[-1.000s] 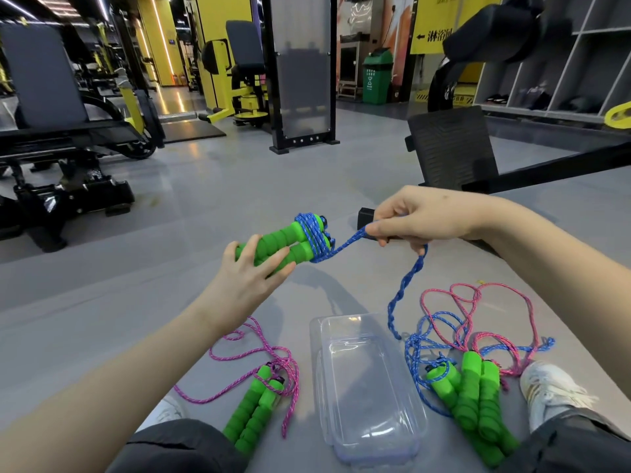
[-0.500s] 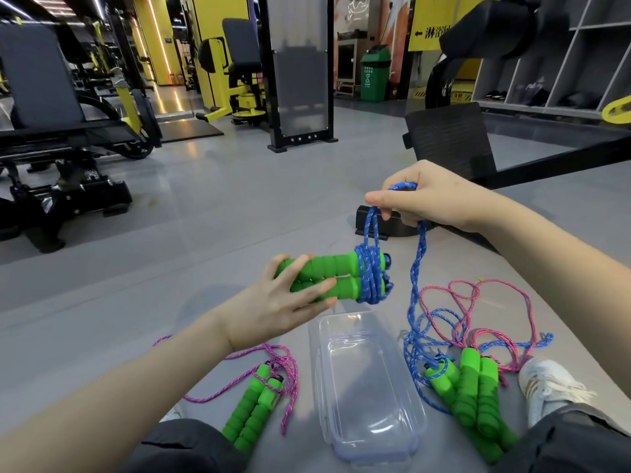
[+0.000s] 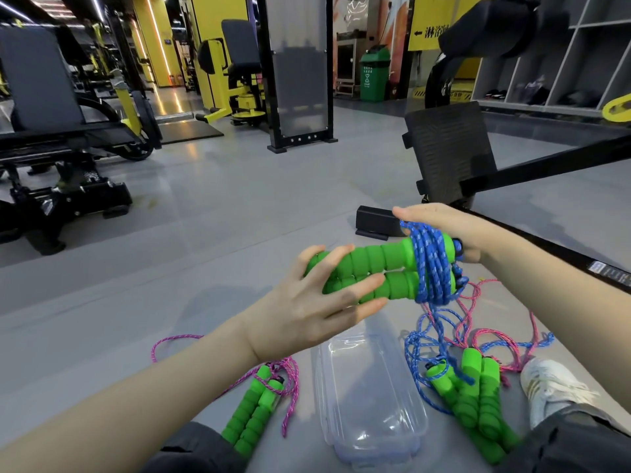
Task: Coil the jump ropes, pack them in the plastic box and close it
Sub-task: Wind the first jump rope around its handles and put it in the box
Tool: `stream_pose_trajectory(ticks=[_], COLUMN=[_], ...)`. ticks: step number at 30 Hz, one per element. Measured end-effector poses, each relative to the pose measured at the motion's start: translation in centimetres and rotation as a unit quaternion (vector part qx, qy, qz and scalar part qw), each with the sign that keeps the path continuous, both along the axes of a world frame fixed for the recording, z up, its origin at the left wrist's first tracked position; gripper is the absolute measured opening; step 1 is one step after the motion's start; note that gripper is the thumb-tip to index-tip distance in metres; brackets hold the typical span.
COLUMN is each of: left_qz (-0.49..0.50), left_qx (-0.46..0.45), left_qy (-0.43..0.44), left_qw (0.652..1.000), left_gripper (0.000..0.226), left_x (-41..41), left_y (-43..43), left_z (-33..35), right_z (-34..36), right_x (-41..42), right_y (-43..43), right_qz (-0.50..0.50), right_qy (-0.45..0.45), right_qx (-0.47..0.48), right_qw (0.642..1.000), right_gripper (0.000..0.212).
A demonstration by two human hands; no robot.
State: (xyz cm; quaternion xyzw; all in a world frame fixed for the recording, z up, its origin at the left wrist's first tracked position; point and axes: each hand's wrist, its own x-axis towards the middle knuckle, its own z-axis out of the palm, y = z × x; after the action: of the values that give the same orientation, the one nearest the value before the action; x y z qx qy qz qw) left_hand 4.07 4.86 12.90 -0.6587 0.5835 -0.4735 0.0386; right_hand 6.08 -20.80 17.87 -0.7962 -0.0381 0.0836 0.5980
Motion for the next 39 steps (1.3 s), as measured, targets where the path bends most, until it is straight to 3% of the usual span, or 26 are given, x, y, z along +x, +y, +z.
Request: stream_pose_trajectory(ticks=[4, 9, 14, 19, 25, 31, 39], left_qz=[0.048, 0.088, 0.133, 0.241, 0.255, 0.264, 0.282], left_qx=[-0.047, -0.119, -0.141, -0.137, -0.088, -0.068, -0.008], left_qy=[0.006, 0.041, 0.080, 0.102, 0.092, 0.091, 0.085], left_qw=[0.998, 0.988, 0.978, 0.955, 0.958, 0.958, 0.956], left_gripper=[0.031, 0.042, 0.048, 0.051, 0.049, 0.044, 0.047], left_x=[1.1, 2.5, 3.2, 4.8, 5.4, 6.0, 6.2], left_y=[0.5, 0.8, 0.8, 2.9, 3.6, 4.5, 4.5], left_z=[0.2, -0.6, -0.5, 0.2, -1.1, -2.2, -3.0], right_z=[-1.2, -2.1, -2.9, -2.9, -1.9, 0.2, 3.3], right_x=[-0.4, 0.5, 0.8, -0.2, -0.7, -1.5, -1.5], right_y=[0.8, 3.2, 4.5, 5.3, 5.6, 4.9, 5.1], right_qz=[-0.085, -0.008, -0.010, -0.001, 0.061, 0.129, 0.087], right_qy=[0.018, 0.034, 0.088, 0.063, 0.042, 0.074, -0.016], right_qx=[0.038, 0.226, 0.256, 0.145, -0.010, -0.168, -0.368], right_qw=[0.995, 0.974, 0.963, 0.987, 0.997, 0.974, 0.926], right_gripper=[0.035, 0.055, 0.034, 0.032, 0.030, 0.018, 0.044])
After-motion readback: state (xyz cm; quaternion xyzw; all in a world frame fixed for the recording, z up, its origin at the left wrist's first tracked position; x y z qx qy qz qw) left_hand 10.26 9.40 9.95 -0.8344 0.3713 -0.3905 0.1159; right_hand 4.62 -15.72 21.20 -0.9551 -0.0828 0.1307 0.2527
